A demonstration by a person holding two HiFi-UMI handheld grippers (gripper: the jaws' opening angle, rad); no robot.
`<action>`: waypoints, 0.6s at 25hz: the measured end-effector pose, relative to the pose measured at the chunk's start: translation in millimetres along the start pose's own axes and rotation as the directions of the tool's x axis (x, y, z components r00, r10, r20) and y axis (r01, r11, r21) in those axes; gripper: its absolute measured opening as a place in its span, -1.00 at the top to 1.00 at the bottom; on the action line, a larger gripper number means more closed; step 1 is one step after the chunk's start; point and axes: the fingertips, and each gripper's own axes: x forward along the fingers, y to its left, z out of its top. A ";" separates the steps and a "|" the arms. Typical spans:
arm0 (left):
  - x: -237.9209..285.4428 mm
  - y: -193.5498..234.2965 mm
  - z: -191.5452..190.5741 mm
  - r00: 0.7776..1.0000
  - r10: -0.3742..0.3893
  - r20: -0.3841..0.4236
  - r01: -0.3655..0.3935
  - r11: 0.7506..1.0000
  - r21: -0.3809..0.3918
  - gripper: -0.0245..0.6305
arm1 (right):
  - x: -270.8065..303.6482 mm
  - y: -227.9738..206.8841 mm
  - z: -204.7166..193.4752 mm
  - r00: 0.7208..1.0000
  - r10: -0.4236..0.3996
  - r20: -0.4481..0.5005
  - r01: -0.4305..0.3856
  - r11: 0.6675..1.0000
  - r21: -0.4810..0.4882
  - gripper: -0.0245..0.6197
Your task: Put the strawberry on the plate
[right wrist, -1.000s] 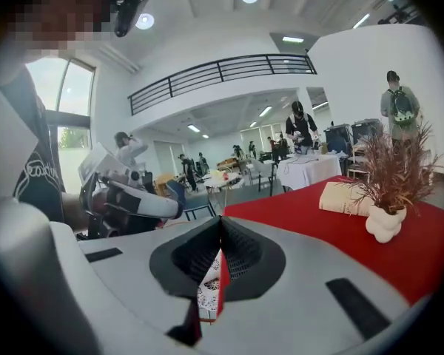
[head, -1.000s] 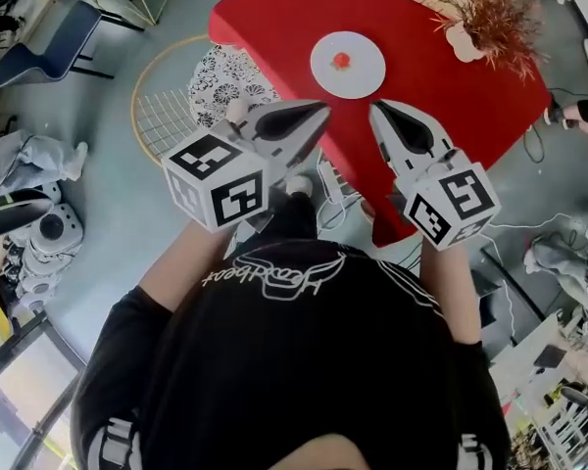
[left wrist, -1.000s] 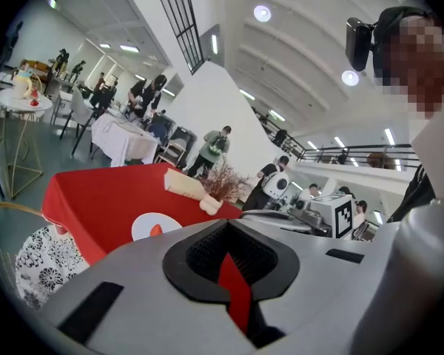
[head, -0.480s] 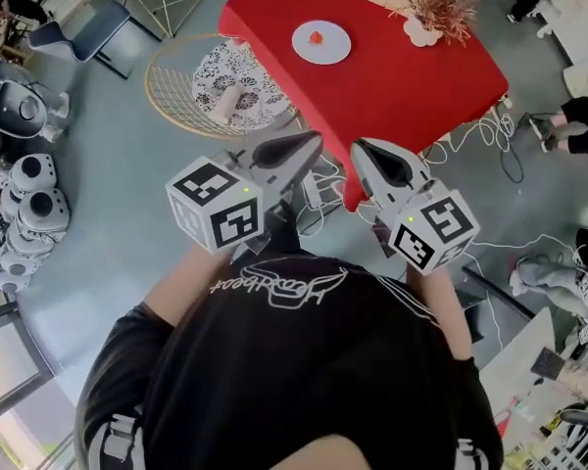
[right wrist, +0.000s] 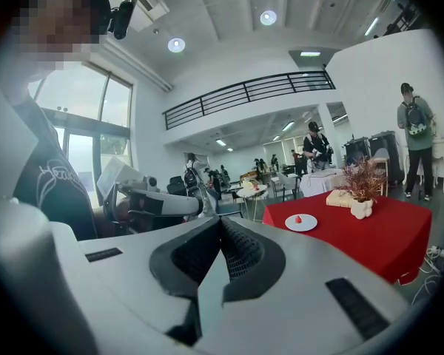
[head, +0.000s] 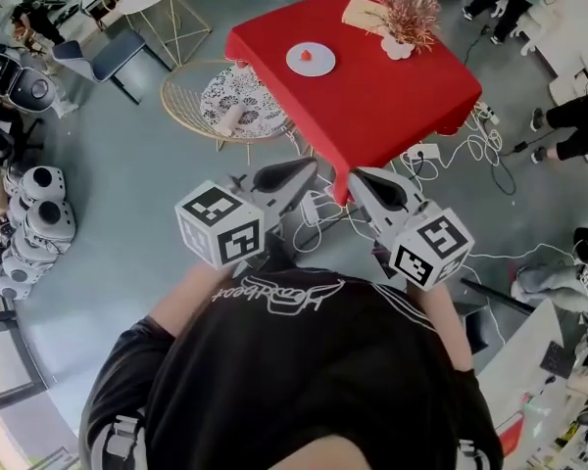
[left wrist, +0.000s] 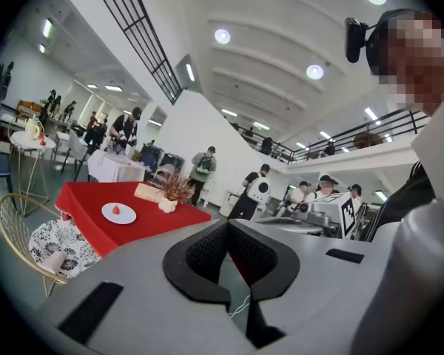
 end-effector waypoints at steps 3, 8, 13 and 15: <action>-4.5 -13.4 0.6 1.000 -0.002 0.008 0.002 1.000 0.019 0.90 | -9.8 9.9 4.3 1.000 0.010 0.025 -0.009 1.000 -0.030 0.90; -11.3 -28.9 -0.8 1.000 0.001 0.006 -0.001 0.999 0.037 0.90 | -19.0 18.6 5.0 0.999 0.012 0.030 -0.011 0.999 -0.048 0.90; -10.7 -42.5 -3.1 1.000 -0.004 -0.001 0.004 0.999 0.050 0.90 | -25.1 23.1 5.5 0.999 0.018 0.041 -0.017 0.999 -0.037 0.90; -12.0 -46.7 -5.8 1.000 -0.006 -0.006 0.007 0.999 0.052 0.90 | -27.2 26.1 2.6 0.999 0.018 0.041 -0.017 0.999 -0.031 0.90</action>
